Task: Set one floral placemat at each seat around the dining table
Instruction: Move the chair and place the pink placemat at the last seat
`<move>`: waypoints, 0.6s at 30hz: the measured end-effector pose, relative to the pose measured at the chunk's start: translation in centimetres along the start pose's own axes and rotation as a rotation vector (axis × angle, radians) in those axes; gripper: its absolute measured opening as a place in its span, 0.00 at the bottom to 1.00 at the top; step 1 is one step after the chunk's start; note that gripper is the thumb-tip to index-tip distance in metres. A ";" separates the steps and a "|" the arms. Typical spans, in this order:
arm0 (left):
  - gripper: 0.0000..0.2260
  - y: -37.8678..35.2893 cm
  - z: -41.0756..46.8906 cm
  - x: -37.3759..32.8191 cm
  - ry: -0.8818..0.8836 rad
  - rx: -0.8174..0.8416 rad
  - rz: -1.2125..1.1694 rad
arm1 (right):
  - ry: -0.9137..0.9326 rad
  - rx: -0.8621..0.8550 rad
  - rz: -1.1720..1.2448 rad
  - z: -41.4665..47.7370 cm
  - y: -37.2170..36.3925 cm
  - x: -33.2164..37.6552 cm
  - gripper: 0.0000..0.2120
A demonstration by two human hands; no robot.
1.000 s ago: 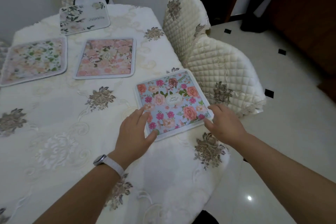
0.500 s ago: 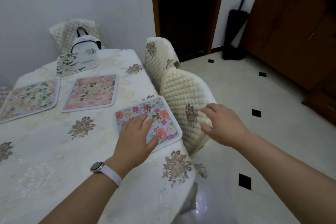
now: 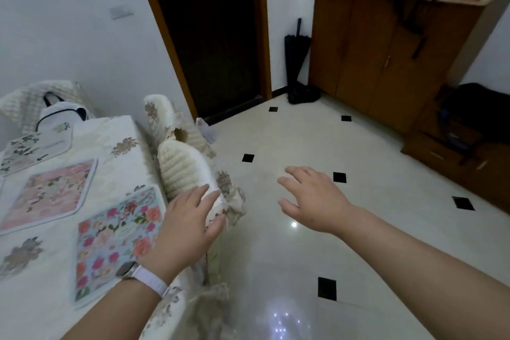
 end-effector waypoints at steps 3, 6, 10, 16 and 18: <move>0.23 -0.5 2.4 -2.2 -0.021 0.000 0.000 | -0.035 -0.024 0.005 -0.4 1.1 -3.4 0.25; 0.24 -1.6 5.3 -3.9 -0.051 -0.011 -0.023 | -0.074 -0.032 0.027 -0.1 1.6 -5.9 0.25; 0.24 -3.8 9.5 -6.1 -0.049 0.005 -0.050 | -0.082 -0.021 0.024 1.5 1.6 -8.8 0.25; 0.24 -7.9 17.8 -6.7 -0.082 0.006 -0.039 | -0.074 0.002 -0.023 8.4 1.9 -14.5 0.26; 0.24 -9.4 21.0 -6.3 -0.060 -0.017 -0.046 | -0.064 0.006 -0.038 11.8 1.7 -16.5 0.26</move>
Point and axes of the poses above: each hand's wrist, its own z-axis towards the middle knuckle, its own y-axis out of the back of the hand, x = y × z, the point moved 2 cm from there along z, towards the middle knuckle, and after that the axes turned 6 degrees about -x, right-handed, at the moved point
